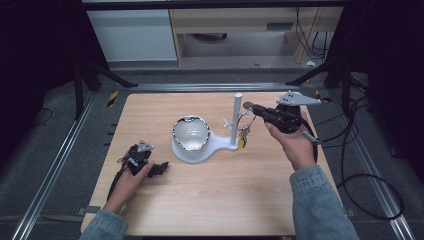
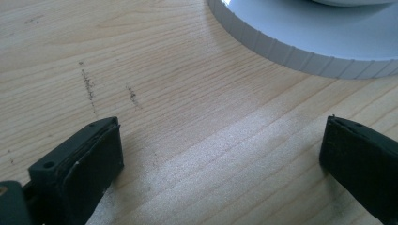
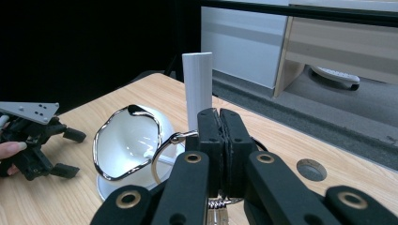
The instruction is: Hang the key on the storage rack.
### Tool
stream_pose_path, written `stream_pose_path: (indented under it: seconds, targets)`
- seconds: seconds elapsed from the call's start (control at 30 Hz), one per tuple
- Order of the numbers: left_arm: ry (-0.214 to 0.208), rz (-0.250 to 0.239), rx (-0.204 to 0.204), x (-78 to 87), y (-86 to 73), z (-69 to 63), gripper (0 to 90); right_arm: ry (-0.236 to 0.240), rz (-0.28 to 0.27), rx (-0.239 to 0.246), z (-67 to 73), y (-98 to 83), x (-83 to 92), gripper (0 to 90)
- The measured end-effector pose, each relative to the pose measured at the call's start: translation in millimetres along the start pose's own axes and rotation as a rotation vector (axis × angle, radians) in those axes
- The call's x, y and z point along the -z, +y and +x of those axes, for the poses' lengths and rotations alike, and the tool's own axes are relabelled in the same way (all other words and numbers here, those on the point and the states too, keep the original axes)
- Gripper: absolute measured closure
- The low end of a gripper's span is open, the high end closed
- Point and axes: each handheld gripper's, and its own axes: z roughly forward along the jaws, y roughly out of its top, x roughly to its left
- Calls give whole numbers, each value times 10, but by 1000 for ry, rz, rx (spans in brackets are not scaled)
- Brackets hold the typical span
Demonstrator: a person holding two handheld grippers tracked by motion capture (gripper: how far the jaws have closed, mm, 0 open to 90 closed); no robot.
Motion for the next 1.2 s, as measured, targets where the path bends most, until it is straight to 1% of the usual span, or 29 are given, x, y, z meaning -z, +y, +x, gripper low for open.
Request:
stream_pose_path:
  seconds: [0.47,0.73,1.2]
  targets:
    - [0,0,-1,0,0,0,0,4,14,-21,-102,-36,-89,889]
    - [-1,0,-1,0,0,1,0,17,16,-52,-183,-81,-164,889]
    - [0,0,0,0,0,0,0,26,31,-70,-240,-125,-237,887]
